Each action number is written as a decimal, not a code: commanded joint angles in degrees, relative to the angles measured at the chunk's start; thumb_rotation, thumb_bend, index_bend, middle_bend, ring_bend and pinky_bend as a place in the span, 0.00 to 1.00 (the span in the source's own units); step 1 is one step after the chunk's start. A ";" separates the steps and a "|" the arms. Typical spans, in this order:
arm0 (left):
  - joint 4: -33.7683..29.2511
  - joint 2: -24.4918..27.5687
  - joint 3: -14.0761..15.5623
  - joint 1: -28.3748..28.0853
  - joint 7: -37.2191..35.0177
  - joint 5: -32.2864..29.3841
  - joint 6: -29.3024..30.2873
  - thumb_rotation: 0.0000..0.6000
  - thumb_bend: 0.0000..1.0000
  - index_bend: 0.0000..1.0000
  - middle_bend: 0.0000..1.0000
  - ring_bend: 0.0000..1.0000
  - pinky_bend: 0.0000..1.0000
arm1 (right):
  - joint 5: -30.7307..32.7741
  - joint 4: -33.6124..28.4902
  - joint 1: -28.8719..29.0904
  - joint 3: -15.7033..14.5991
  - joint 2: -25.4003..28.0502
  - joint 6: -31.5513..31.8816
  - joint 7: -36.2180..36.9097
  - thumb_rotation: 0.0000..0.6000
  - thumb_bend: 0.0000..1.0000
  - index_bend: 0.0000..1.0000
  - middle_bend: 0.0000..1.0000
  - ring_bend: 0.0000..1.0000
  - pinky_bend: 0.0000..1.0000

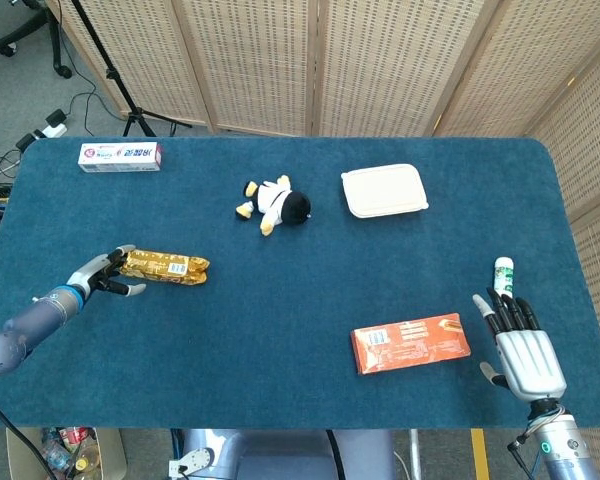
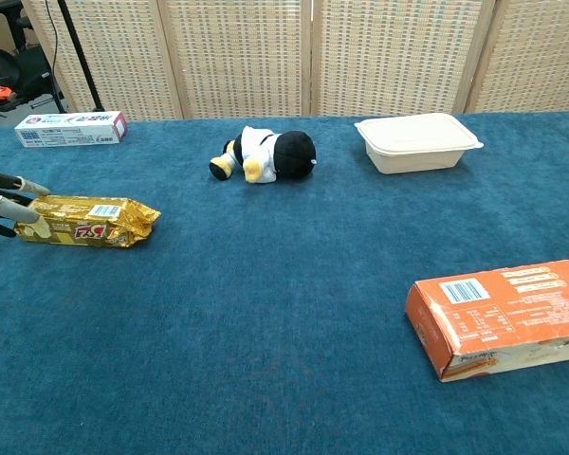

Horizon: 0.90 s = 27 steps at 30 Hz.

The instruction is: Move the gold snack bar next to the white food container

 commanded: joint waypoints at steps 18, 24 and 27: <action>-4.95 0.55 0.49 -1.52 0.25 -0.33 1.33 1.00 0.30 0.00 0.00 0.00 0.00 | -0.34 -0.16 -0.01 -0.04 0.16 0.14 0.41 1.00 0.23 0.02 0.00 0.00 0.06; -7.21 0.92 0.96 -2.31 0.62 -0.37 1.49 1.00 0.30 0.00 0.00 0.00 0.00 | -0.59 -0.22 -0.05 -0.06 0.31 0.26 0.71 1.00 0.23 0.02 0.00 0.00 0.06; -8.00 1.06 1.57 -2.82 0.80 -0.57 1.45 1.00 0.30 0.00 0.00 0.00 0.00 | -0.60 -0.19 -0.05 -0.06 0.34 0.24 0.83 1.00 0.23 0.02 0.00 0.00 0.06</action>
